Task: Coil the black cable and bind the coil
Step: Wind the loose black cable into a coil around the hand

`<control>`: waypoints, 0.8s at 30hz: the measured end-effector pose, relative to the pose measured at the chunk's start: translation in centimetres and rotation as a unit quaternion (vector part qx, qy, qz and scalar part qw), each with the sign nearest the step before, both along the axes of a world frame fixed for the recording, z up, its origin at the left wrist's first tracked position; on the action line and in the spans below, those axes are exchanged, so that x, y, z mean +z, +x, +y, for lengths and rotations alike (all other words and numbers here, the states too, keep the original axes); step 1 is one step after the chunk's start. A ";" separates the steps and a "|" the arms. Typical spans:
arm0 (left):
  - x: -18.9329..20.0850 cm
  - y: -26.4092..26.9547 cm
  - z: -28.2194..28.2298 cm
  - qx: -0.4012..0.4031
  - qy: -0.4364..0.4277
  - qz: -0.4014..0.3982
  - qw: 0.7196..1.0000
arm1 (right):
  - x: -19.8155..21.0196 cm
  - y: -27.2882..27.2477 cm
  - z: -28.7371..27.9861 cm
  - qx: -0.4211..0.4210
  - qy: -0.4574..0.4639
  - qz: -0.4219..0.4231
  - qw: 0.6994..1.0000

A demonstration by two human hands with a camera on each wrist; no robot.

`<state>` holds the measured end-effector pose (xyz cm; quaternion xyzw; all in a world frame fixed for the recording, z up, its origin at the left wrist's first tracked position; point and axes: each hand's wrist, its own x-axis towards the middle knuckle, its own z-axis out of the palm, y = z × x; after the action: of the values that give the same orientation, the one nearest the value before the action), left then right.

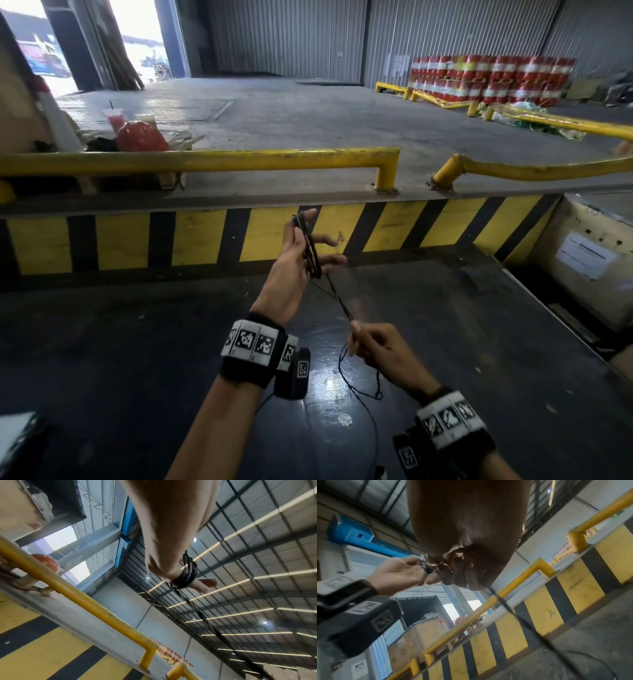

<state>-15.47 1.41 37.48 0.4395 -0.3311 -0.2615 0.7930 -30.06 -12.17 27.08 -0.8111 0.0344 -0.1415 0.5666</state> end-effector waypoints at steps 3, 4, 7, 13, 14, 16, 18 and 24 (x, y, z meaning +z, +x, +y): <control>-1.0 2.0 -1.0 0.097 0.036 0.001 0.995 | 2.2 -1.3 0.3 0.024 -0.059 -0.009 0.998; -1.3 2.1 -1.4 0.115 0.056 -0.010 0.992 | 3.4 -1.5 0.3 0.038 -0.091 -0.014 0.995; -2.4 1.4 -2.2 0.129 0.120 -0.075 0.982 | 7.2 -1.3 0.3 0.046 -0.229 -0.029 0.972; -3.9 -2.2 -1.5 0.027 0.202 -0.179 0.962 | 15.6 0.7 -2.7 -0.065 -0.405 -0.118 0.904; -3.6 -3.0 -1.2 0.007 0.200 -0.185 0.962 | 16.6 1.3 -3.3 -0.060 -0.408 -0.121 0.903; -2.6 -4.7 -0.7 -0.027 0.185 -0.195 0.963 | 17.9 2.7 -4.3 -0.035 -0.384 -0.119 0.915; -1.3 -6.0 0.0 -0.044 0.160 -0.199 0.966 | 18.0 4.1 -5.5 -0.011 -0.324 -0.110 0.940; 1.4 -7.0 1.6 -0.072 0.049 -0.136 0.987 | 12.4 5.1 -5.6 -0.009 -0.087 -0.068 0.994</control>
<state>-22.46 3.04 38.93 0.4842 -0.4538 -0.2715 0.6971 -24.91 -17.81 39.43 -0.8452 -0.0087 -0.2038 0.4939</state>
